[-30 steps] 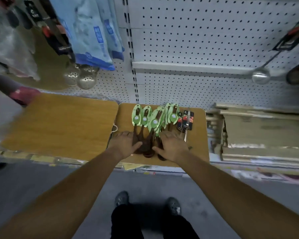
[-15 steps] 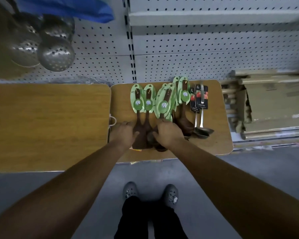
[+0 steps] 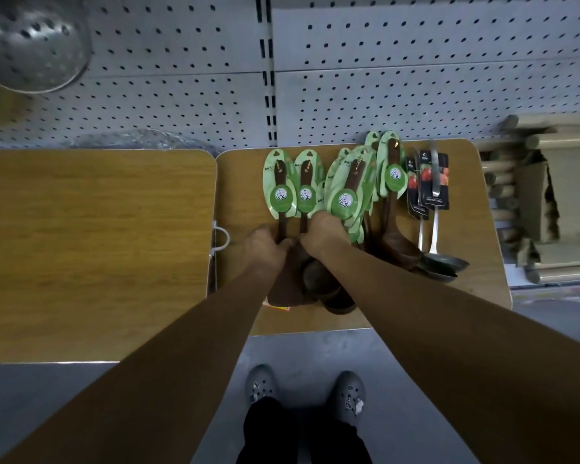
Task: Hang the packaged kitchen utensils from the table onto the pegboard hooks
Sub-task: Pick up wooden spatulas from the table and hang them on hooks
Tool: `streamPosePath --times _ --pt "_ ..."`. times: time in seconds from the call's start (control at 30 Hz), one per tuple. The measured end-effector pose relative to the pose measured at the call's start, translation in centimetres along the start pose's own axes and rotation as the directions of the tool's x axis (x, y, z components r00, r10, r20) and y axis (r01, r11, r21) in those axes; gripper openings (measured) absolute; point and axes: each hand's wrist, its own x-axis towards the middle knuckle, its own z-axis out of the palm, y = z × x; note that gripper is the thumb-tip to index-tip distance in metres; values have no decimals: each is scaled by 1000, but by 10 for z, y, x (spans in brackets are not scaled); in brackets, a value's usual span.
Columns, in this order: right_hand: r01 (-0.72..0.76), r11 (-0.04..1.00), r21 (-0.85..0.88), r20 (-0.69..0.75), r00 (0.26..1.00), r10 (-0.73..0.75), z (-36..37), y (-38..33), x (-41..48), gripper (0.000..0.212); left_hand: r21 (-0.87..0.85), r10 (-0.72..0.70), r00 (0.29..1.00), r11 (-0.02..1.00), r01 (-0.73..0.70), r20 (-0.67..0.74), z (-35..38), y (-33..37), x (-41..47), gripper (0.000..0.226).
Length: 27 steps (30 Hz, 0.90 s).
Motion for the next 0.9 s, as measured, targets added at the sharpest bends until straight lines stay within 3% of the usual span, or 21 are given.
streamPosePath --times 0.23,0.43,0.7,0.9 --pt "-38 999 6 -66 997 38 8 -8 12 28 -129 -40 999 991 37 -25 12 5 16 32" --pt "-79 996 35 -75 994 81 12 -12 17 34 -257 -73 997 964 67 -12 2 -12 23 23" --pt "-127 978 163 -49 989 137 26 -30 18 32 -198 9 998 980 -20 -58 -23 -34 11 12" --pt "-125 956 265 -20 991 135 17 -31 16 37 -287 40 997 956 -57 -65 -30 -43 0 11"
